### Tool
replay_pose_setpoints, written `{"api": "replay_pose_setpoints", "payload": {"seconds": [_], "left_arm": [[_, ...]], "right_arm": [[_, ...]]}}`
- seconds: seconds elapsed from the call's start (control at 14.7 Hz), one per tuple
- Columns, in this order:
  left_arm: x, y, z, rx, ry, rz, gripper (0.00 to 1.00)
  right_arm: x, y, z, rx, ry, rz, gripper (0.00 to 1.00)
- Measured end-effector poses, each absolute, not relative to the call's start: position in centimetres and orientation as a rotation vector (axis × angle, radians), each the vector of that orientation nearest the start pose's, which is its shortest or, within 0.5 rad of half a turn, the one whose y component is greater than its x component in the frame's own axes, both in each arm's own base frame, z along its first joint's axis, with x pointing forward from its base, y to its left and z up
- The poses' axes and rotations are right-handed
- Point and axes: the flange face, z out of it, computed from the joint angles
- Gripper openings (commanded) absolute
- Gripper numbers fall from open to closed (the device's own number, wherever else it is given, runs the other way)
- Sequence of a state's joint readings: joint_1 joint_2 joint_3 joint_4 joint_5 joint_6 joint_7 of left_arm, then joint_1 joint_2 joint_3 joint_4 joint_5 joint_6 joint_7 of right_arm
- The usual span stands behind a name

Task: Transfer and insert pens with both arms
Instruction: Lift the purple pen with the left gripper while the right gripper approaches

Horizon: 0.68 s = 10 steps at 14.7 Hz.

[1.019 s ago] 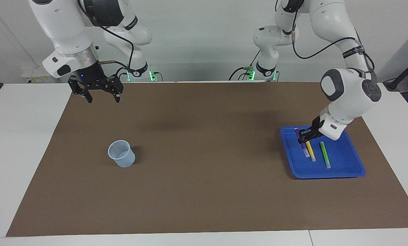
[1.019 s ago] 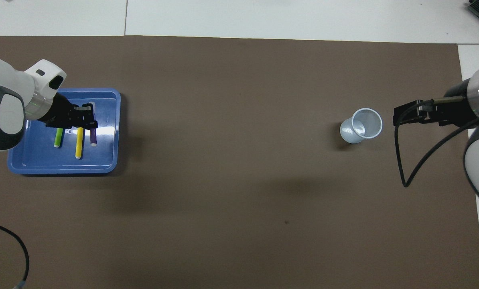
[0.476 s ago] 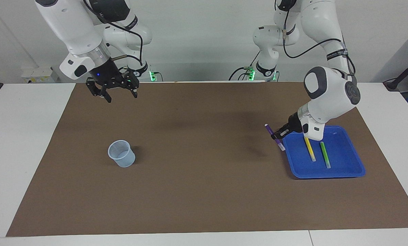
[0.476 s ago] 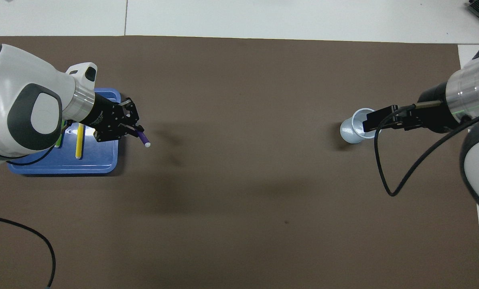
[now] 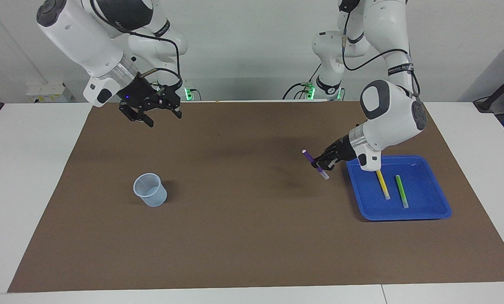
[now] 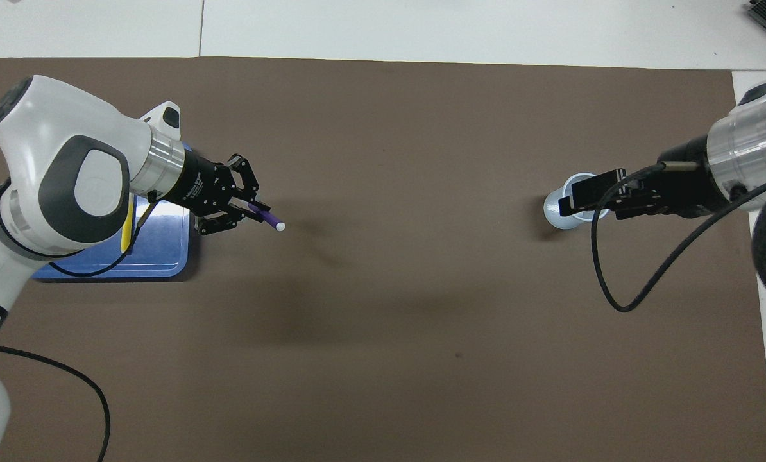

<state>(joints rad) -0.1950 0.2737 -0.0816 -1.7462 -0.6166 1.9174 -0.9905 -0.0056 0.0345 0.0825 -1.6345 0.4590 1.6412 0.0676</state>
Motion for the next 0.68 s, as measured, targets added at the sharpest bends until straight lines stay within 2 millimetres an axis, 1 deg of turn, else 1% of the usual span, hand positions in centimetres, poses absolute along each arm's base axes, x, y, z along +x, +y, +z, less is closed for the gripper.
{"api": "replay_pose_setpoints", "payload": {"seconds": [0.14, 0.27, 0.34, 0.41, 0.54, 0.68], "left_arm": [[58.7, -24.3, 42.4, -3.022, -1.710, 0.767, 0.00], [57.8, -27.6, 42.7, -2.923, -1.858, 0.778, 0.00], [57.4, -28.9, 42.9, -2.868, -1.936, 0.780, 0.00], [57.1, -29.9, 43.1, -2.812, -2.008, 0.783, 0.00], [56.9, -30.8, 43.2, -2.737, -2.103, 0.798, 0.00], [57.0, -31.0, 43.4, -2.691, -2.176, 0.887, 0.00]], "right_arm": [[56.3, 9.4, 58.7, -2.629, 0.108, 0.086, 0.99], [56.2, 10.7, 58.4, -2.560, 0.172, 0.097, 0.99], [56.3, 11.4, 58.2, -2.538, 0.212, 0.088, 0.99], [56.4, 12.3, 58.1, -2.527, 0.251, 0.077, 0.99], [56.4, 13.5, 58.0, -2.520, 0.301, 0.070, 0.99], [56.3, 13.5, 57.7, -2.520, 0.320, 0.078, 0.97]]}}
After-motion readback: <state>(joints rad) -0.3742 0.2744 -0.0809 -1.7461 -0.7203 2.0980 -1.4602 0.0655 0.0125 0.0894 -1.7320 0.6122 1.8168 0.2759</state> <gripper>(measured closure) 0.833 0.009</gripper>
